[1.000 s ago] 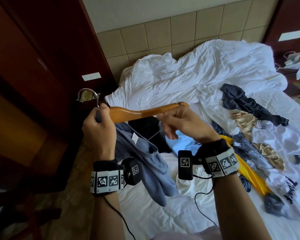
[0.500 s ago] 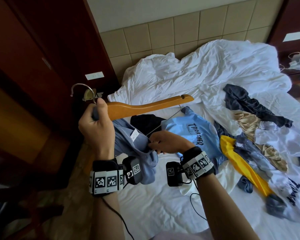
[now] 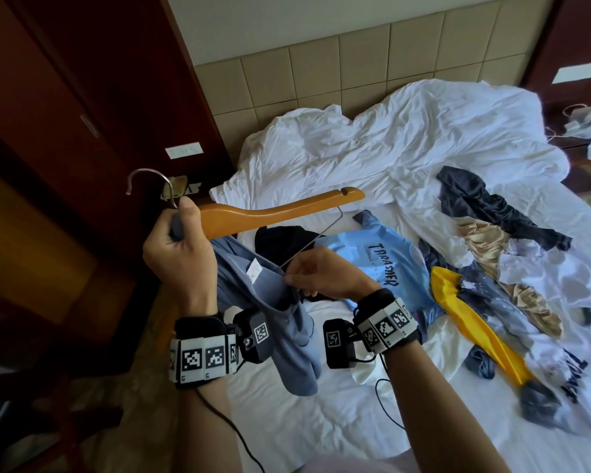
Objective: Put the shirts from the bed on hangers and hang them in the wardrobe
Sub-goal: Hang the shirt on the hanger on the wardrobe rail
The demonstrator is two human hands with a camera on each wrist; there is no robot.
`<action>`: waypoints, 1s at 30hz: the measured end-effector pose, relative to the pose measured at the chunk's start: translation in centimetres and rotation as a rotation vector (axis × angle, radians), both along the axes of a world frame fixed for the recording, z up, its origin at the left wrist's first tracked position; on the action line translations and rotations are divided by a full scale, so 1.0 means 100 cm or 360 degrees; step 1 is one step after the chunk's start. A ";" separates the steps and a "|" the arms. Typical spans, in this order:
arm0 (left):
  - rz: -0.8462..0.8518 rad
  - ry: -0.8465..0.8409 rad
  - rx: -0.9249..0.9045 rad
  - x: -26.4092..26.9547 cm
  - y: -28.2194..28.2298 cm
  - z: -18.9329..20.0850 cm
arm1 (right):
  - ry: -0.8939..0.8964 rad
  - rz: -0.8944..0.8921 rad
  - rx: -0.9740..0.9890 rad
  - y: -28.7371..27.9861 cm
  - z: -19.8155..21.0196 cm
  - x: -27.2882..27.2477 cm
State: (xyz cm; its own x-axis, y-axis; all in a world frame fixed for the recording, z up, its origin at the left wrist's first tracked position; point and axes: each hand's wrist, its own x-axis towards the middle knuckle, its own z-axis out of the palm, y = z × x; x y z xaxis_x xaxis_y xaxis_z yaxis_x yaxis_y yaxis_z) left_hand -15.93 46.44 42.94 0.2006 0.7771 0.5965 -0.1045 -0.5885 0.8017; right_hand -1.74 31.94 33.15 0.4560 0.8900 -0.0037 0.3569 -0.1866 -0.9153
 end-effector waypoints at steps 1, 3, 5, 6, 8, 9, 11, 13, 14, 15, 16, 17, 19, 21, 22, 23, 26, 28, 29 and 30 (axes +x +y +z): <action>0.0004 -0.0018 -0.0002 0.000 0.000 0.000 | 0.0000 -0.0005 0.0006 0.001 0.000 -0.002; 0.0020 -0.0034 0.0013 0.001 0.000 -0.001 | -0.0023 -0.0020 0.0028 0.004 0.001 -0.006; 0.0043 -0.0029 0.0046 0.001 0.000 -0.002 | -0.0044 -0.0015 0.0014 0.004 0.003 -0.006; 0.0055 -0.0034 0.0058 0.001 0.001 -0.002 | -0.0046 0.0005 -0.0010 0.003 0.004 -0.006; 0.0074 -0.0065 0.0063 0.000 0.001 -0.003 | -0.0031 0.0064 -0.0062 0.000 0.005 -0.004; 0.0084 -0.0084 0.0061 -0.001 0.001 -0.003 | -0.0027 0.0084 -0.0075 -0.001 0.006 -0.003; 0.0090 -0.0113 0.0061 -0.004 0.002 -0.003 | -0.0059 0.0069 -0.0062 -0.006 0.009 0.000; 0.0077 -0.0127 0.0053 -0.006 0.004 -0.002 | -0.0101 -0.0005 -0.0006 -0.011 0.010 0.006; 0.0071 -0.0125 0.0051 -0.007 0.006 -0.001 | -0.0093 -0.0039 0.0040 -0.014 0.009 0.009; 0.0060 -0.0124 0.0050 -0.008 0.007 -0.001 | -0.0050 -0.0069 0.0107 -0.017 0.007 0.013; 0.0047 -0.0123 0.0049 -0.009 0.009 -0.001 | 0.0026 -0.0103 0.0184 -0.020 0.004 0.017; 0.0033 -0.0115 0.0045 -0.010 0.010 -0.001 | 0.0120 -0.0145 0.0255 -0.023 0.001 0.020; 0.0015 -0.0053 0.0044 -0.013 0.014 -0.002 | 0.0284 -0.0231 0.0338 -0.028 -0.003 0.024; 0.0000 0.0044 0.0062 -0.016 0.016 -0.003 | 0.0461 -0.0323 0.0415 -0.034 -0.004 0.026; -0.0008 0.0084 0.0067 -0.017 0.017 -0.003 | 0.0559 -0.0351 0.0468 -0.038 -0.004 0.027; -0.0015 0.0116 0.0064 -0.019 0.017 -0.003 | 0.0648 -0.0355 0.0515 -0.041 -0.005 0.030; -0.0027 0.0188 0.0035 -0.021 0.017 -0.003 | 0.0893 -0.0291 0.0602 -0.048 -0.008 0.038; -0.0041 0.0210 0.0017 -0.022 0.018 -0.003 | 0.1109 -0.0263 0.0658 -0.049 -0.009 0.043; -0.0044 0.0212 0.0001 -0.022 0.020 -0.003 | 0.1225 -0.0248 0.0668 -0.049 -0.009 0.046; -0.0046 0.0215 -0.0017 -0.022 0.022 -0.003 | 0.1356 -0.0213 0.0669 -0.051 -0.009 0.049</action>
